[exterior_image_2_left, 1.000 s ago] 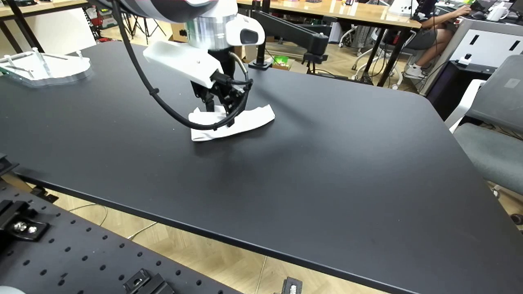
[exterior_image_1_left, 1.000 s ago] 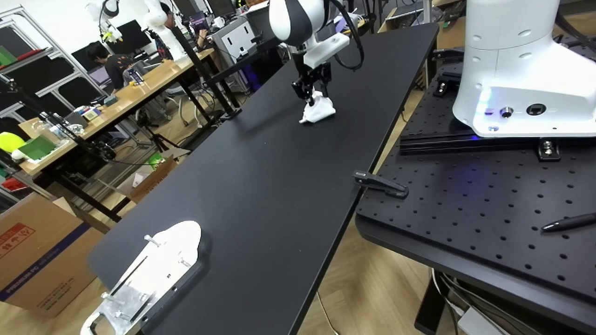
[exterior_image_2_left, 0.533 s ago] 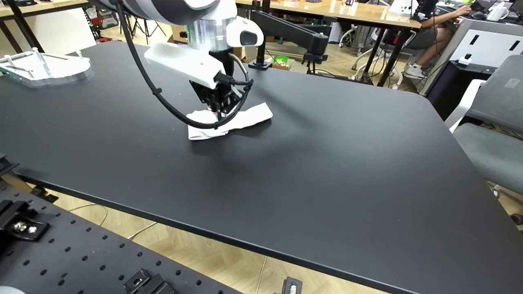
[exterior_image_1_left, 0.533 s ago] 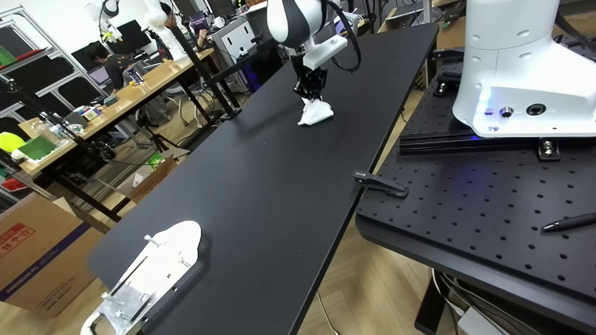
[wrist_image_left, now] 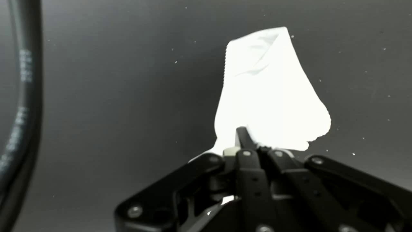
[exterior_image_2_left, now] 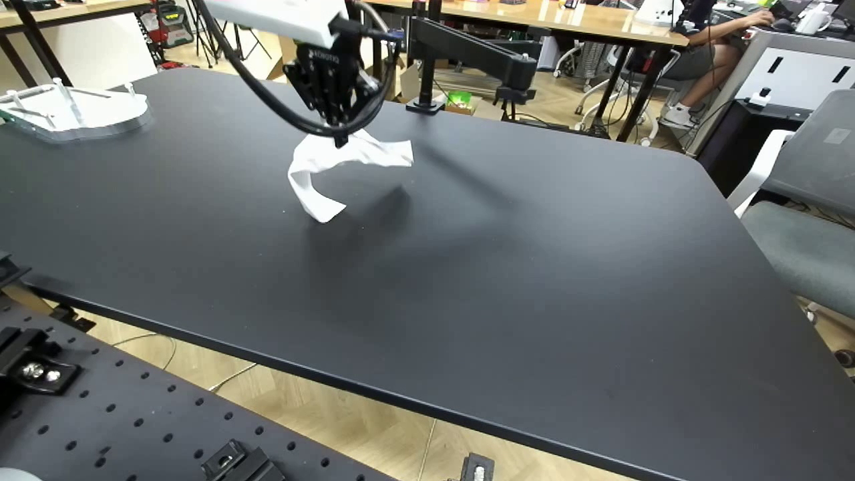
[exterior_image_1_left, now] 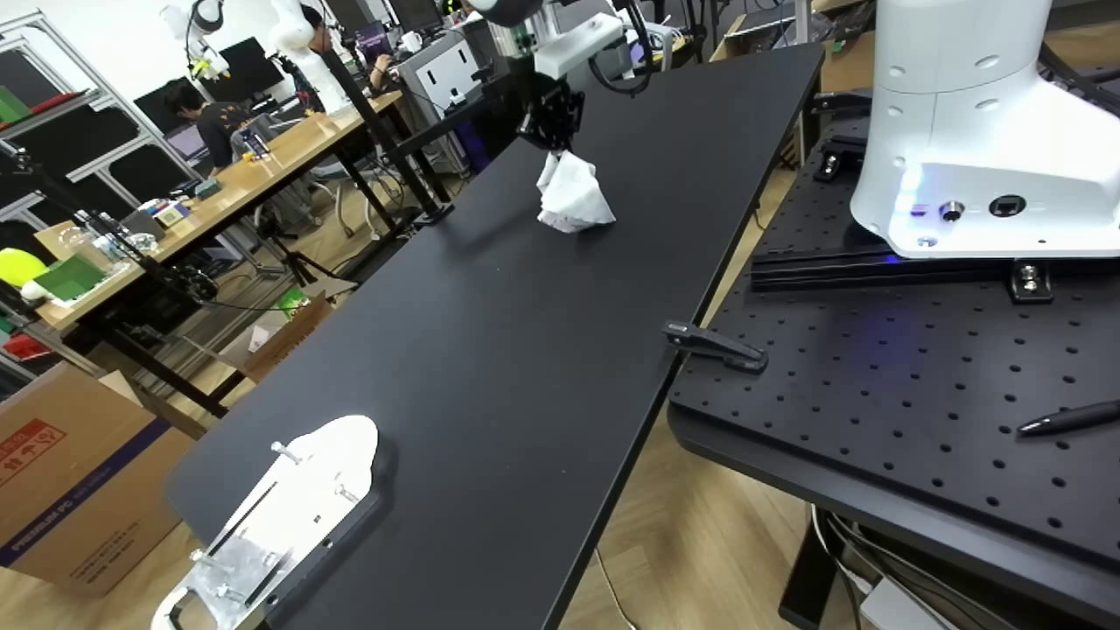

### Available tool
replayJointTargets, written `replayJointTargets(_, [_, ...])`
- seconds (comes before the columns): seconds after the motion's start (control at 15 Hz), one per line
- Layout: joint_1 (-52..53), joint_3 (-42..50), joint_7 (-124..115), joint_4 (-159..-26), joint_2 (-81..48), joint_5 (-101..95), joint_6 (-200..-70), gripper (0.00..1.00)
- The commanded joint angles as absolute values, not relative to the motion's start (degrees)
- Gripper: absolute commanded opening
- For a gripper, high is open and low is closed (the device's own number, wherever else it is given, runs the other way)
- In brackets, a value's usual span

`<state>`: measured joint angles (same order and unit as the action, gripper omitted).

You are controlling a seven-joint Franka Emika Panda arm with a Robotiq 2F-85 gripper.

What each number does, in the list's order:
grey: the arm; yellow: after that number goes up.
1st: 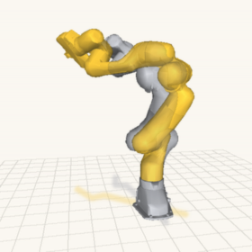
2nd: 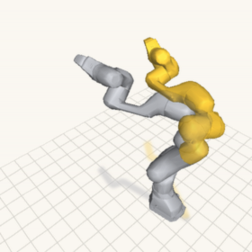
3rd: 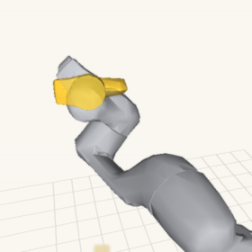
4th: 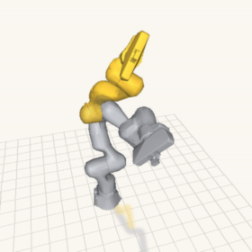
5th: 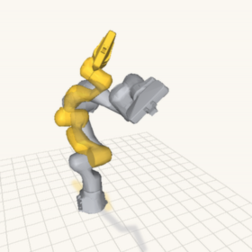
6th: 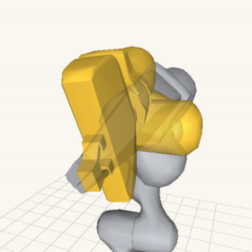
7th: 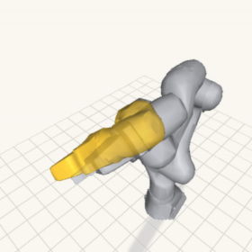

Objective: Hang the cloth on the stand

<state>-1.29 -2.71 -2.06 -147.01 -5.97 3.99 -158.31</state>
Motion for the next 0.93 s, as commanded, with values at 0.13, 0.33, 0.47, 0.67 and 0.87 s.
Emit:
replayJointTargets(0.13, [-1.65, -0.41, -4.61, -147.08, 10.81, -1.52, -144.6, 0.01])
replayJointTargets(0.33, [-3.2, 0.92, -3.29, -145.85, 17.57, -2.07, -139.04, 0.01])
replayJointTargets(0.47, [-4.73, 2.18, -3.01, -145.23, 21.03, -2.26, -136.68, 0.01])
replayJointTargets(0.67, [-6.91, 4.44, -1.98, -144.81, 24.74, -1.72, -135.18, 0.01])
replayJointTargets(0.87, [-9.12, 5.92, -2.37, -144.87, 27.84, -2.04, -134.43, 0.01])
